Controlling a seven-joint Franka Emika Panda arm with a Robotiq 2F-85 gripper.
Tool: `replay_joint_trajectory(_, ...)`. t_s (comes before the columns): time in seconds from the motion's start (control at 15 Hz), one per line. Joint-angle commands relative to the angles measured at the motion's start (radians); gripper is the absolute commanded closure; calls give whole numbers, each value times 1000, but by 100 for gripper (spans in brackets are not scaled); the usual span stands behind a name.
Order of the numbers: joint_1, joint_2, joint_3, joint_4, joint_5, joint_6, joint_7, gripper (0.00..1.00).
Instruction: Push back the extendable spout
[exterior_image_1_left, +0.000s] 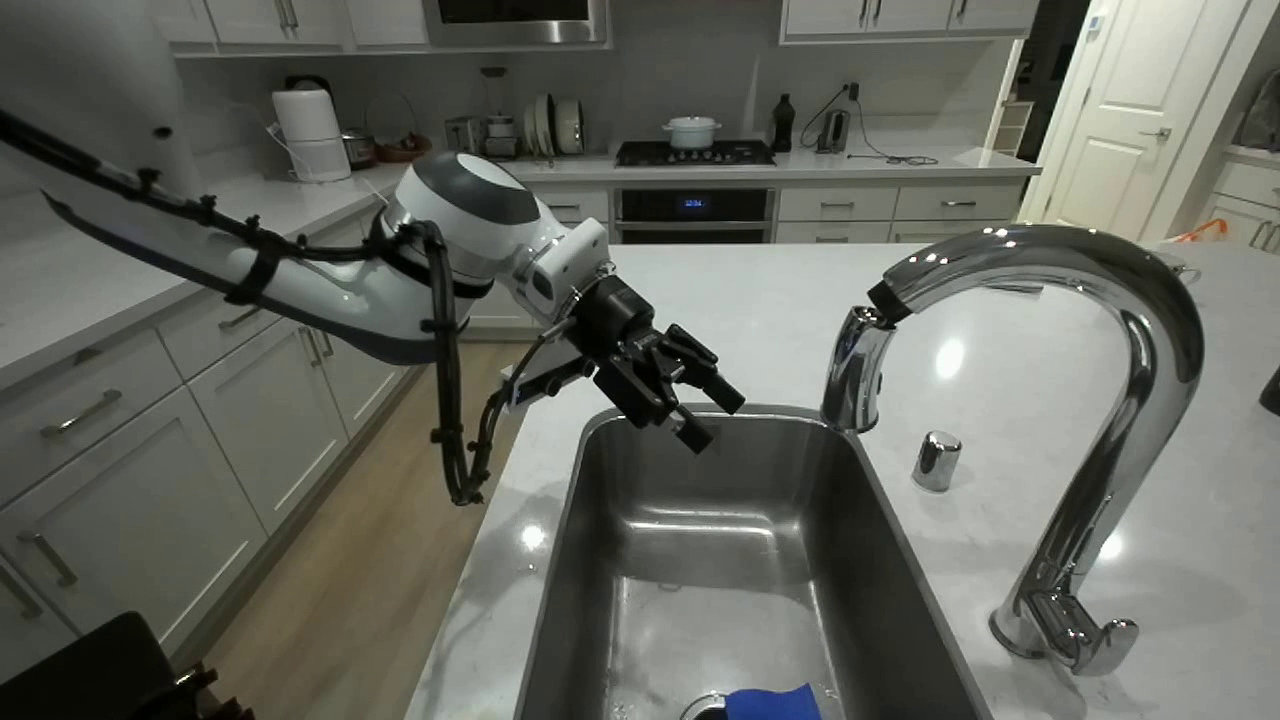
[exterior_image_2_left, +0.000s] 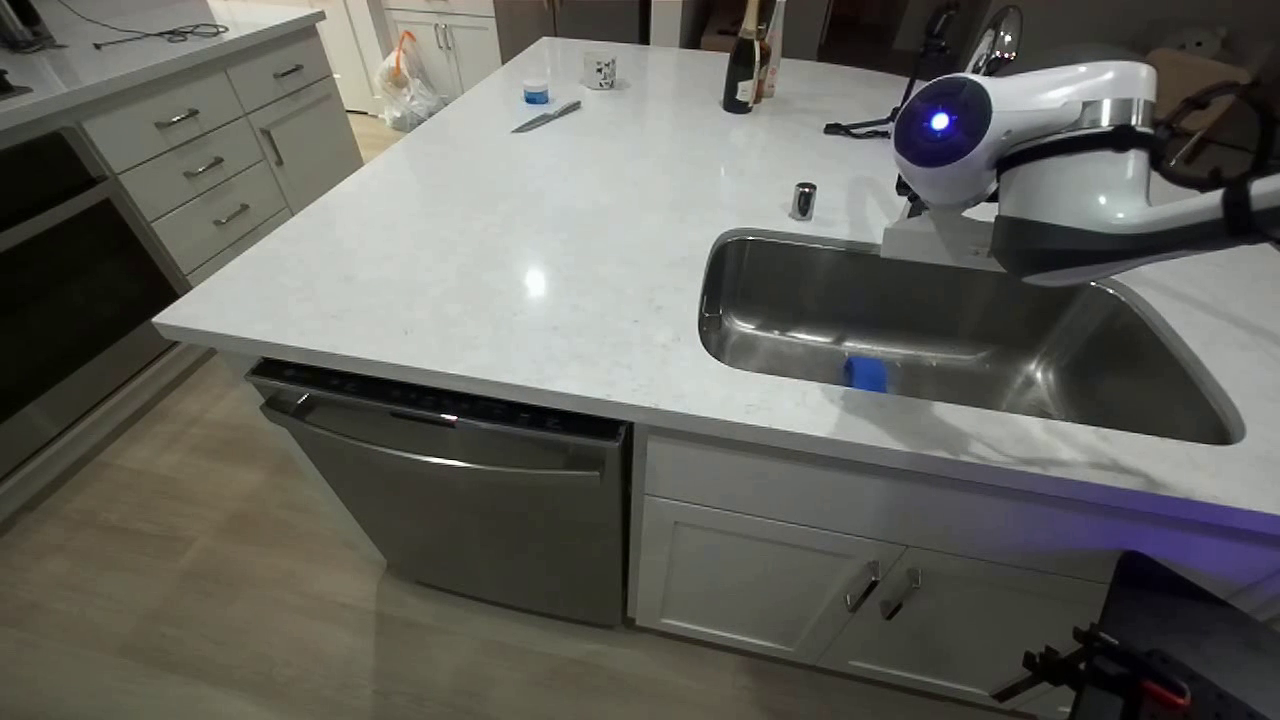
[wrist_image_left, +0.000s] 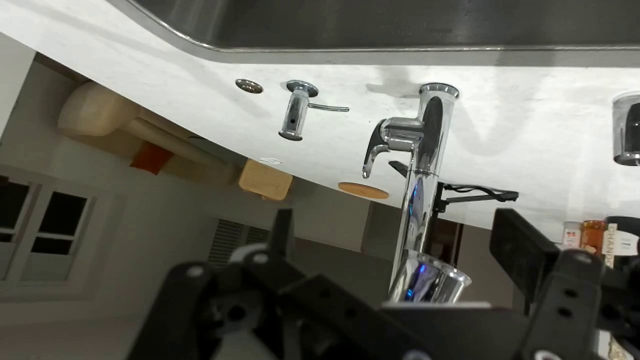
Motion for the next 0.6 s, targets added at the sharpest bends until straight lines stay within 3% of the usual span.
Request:
replay_joint_trajectory(0.0,11,25,-9,24,-53,-31,110,0)
replay_joint_trajectory(0.27,6,56,-25,53,-166,-80,317,0)
replay_joint_trajectory(0.53,-6,84,-41,61,-369,-129,522,0)
